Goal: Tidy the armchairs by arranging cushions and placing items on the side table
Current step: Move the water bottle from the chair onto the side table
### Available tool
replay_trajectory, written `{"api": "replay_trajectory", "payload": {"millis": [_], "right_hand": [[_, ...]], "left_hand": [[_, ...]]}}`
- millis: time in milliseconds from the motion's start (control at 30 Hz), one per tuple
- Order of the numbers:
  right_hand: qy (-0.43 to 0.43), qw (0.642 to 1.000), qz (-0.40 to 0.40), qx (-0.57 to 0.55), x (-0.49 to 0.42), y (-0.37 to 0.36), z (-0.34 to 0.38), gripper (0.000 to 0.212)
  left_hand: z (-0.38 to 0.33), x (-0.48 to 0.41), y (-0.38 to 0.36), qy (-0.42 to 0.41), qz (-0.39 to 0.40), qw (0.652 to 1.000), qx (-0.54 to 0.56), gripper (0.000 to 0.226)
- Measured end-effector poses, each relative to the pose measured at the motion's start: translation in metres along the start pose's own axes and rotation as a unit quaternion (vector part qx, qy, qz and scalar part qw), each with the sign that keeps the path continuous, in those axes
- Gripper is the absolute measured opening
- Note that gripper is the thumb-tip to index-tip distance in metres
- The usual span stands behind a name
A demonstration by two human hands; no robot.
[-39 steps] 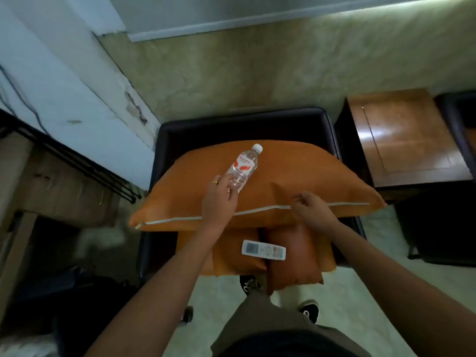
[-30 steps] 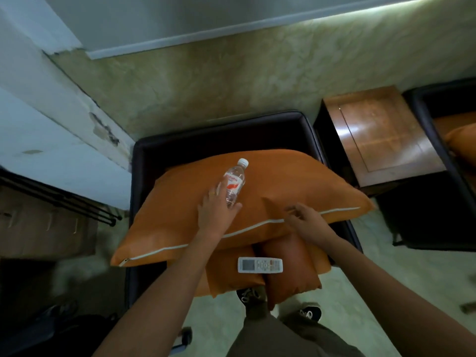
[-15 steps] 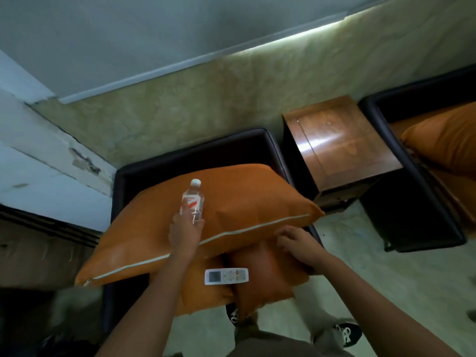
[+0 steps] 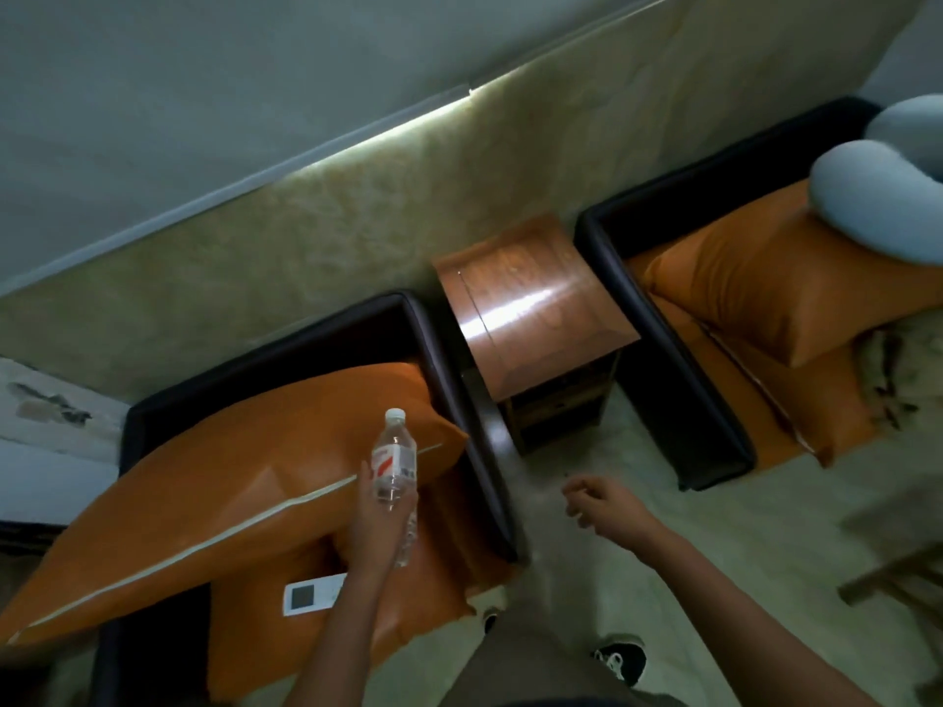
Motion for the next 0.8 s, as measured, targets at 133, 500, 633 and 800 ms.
{"api": "replay_trajectory", "payload": {"millis": [133,500,633,800], "right_hand": [[-0.009,1.0,0.003,-0.003,-0.012,0.032,0.001,0.02],[0.017,0.999,0.02,0.041,-0.111,0.133,0.082,0.02],[0.08,0.996,0.005,0.05,-0.153,0.161,0.129,0.027],[0.124,0.992,0.033,0.008,-0.198,0.183,0.166,0.027]], "left_hand": [[-0.031,-0.016,-0.051,-0.013,0.074,0.997,0.022,0.081],[-0.13,-0.128,-0.105,-0.012,0.131,0.99,0.046,0.078],[-0.154,-0.17,-0.101,-0.02,0.15,0.986,0.063,0.073],[-0.182,-0.214,-0.104,-0.018,0.142,0.984,0.108,0.061]]}}
Point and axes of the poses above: each hand's wrist, its own x-axis away from the middle knuckle, its own y-axis out of the back of the hand, z = x × y, the point moved 2 cm from there along -x, towards the middle knuckle, and after that the axes turned 13 degrees about z, right-handed, at the moved point
